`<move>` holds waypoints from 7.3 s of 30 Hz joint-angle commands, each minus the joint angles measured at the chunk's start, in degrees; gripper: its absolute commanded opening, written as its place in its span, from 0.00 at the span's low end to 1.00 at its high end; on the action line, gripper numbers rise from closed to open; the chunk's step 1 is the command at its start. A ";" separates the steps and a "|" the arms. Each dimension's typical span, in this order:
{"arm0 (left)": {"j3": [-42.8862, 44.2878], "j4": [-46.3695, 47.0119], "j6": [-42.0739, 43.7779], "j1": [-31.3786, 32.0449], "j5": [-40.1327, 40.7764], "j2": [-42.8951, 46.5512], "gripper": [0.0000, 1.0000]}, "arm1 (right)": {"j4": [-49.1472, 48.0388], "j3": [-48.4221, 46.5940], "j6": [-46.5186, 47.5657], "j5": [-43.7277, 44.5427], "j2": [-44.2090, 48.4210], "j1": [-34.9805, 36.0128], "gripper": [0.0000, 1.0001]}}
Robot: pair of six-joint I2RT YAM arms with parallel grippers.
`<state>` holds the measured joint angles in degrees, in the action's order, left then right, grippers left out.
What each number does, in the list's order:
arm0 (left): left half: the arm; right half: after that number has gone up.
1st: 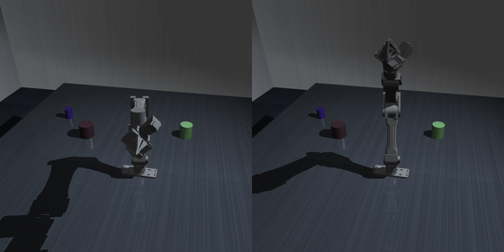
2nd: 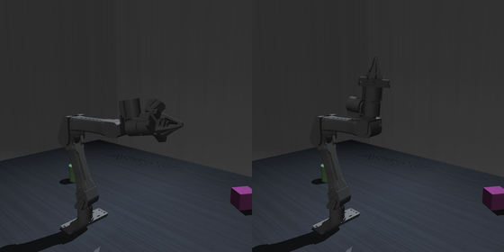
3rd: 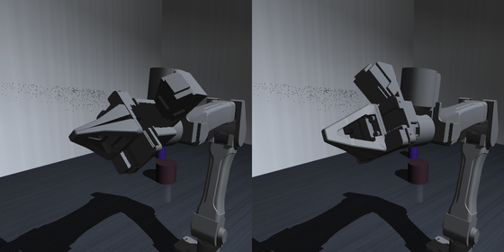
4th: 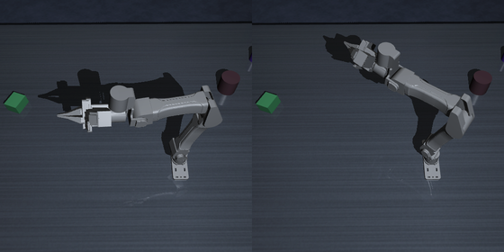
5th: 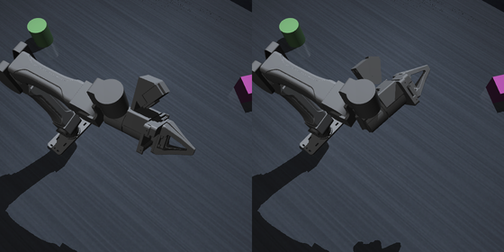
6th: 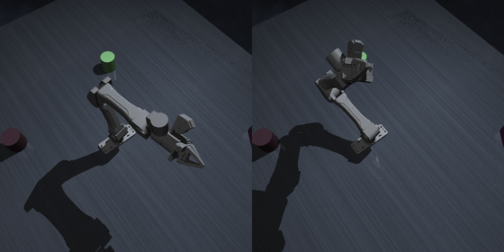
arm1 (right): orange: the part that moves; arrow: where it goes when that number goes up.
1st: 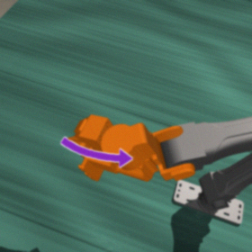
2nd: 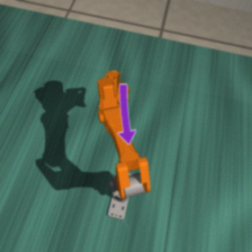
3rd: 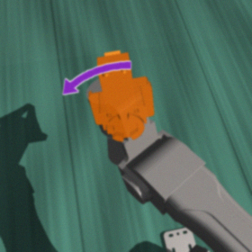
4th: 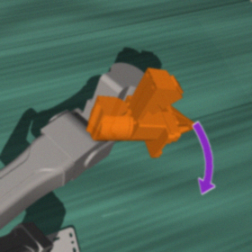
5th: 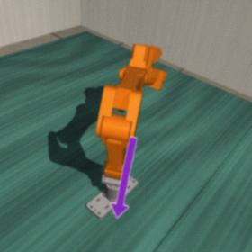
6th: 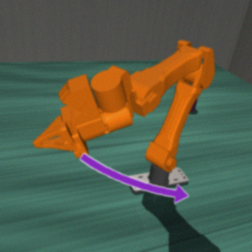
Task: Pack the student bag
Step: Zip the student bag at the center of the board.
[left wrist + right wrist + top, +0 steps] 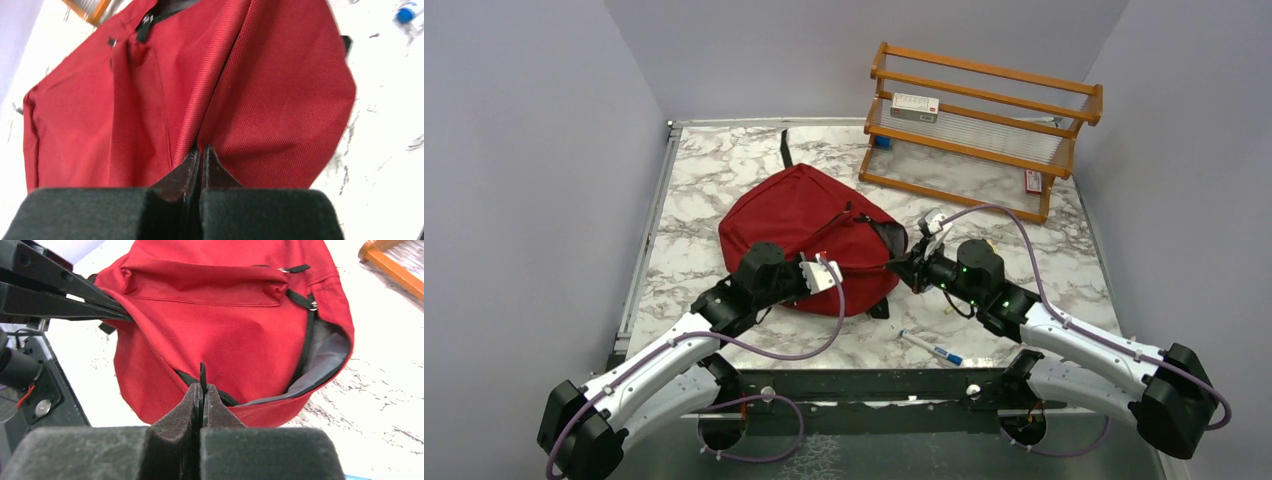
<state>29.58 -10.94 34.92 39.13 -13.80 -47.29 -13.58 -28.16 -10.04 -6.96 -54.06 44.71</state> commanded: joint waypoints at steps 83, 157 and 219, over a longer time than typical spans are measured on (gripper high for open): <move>2.18 -17.57 2.91 -1.91 -21.83 12.98 0.00 | 9.00 -15.40 5.18 23.81 -14.89 4.82 0.01; 1.71 -7.49 -2.69 -6.43 -31.05 6.22 0.00 | 1.30 -15.97 -0.37 4.78 -14.39 9.04 0.01; -1.52 16.95 -15.75 5.52 -6.70 3.42 0.88 | -2.32 -36.22 1.43 -5.33 -51.29 -9.80 0.03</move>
<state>27.18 -1.65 26.13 44.64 -27.24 -42.22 -13.67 -62.74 -6.83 -12.67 -103.57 34.54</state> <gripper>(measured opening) 0.858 0.020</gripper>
